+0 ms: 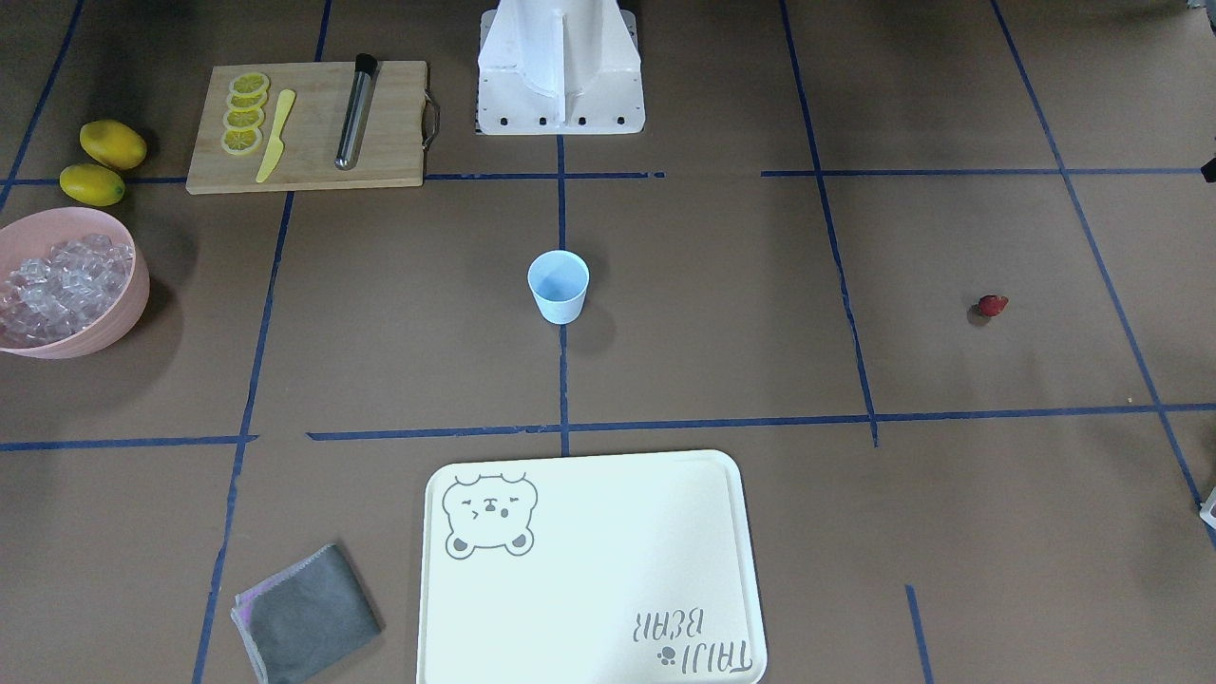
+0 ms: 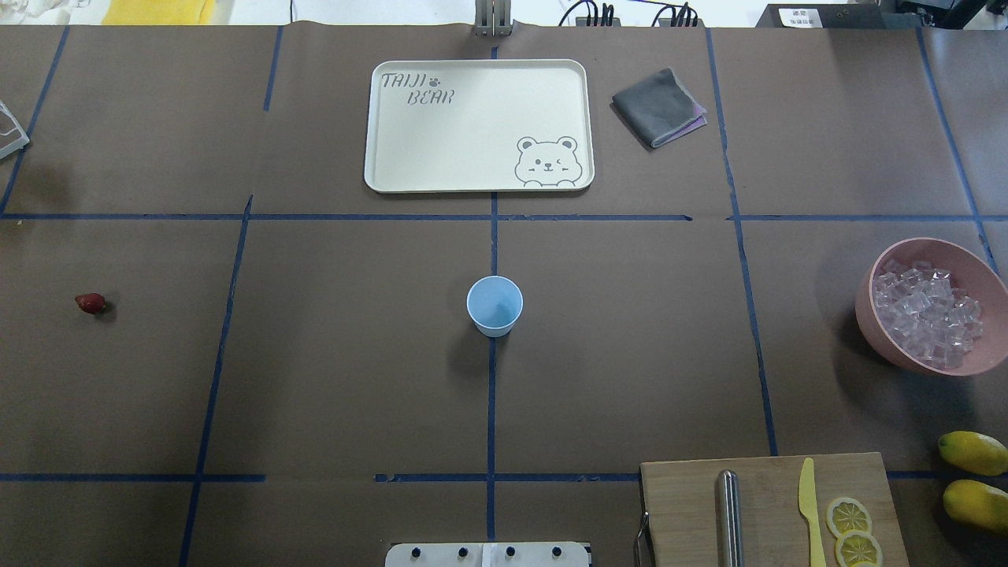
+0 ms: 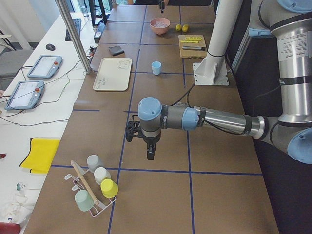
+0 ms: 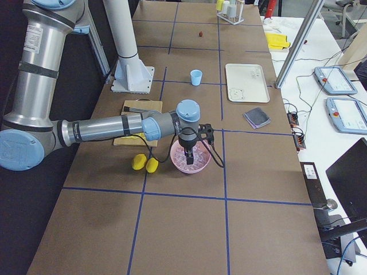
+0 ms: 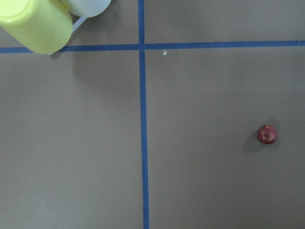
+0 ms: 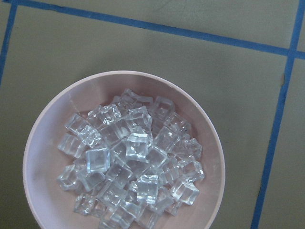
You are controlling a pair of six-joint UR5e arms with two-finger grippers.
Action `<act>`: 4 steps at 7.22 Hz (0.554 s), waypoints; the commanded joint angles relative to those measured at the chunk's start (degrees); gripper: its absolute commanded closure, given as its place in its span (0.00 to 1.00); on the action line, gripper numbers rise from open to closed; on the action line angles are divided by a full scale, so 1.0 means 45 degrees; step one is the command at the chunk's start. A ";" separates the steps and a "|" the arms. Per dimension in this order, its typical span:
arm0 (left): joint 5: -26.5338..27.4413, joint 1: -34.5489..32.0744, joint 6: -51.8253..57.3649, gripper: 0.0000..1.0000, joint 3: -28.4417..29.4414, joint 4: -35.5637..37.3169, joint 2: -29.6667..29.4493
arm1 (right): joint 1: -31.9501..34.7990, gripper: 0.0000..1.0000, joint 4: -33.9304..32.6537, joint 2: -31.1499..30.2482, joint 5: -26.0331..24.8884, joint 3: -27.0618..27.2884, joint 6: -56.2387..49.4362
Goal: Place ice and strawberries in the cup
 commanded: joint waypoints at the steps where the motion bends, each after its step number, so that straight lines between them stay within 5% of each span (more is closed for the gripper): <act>1: 0.0026 0.0075 -0.0007 0.00 0.0037 -0.0032 0.0001 | -0.1013 0.02 0.0162 -0.0246 -0.0321 -0.0008 0.0402; 4: 0.0084 0.0076 0.0012 0.00 0.0135 -0.0032 0.0002 | -0.1544 0.04 0.0162 -0.0132 -0.0419 -0.0047 0.0421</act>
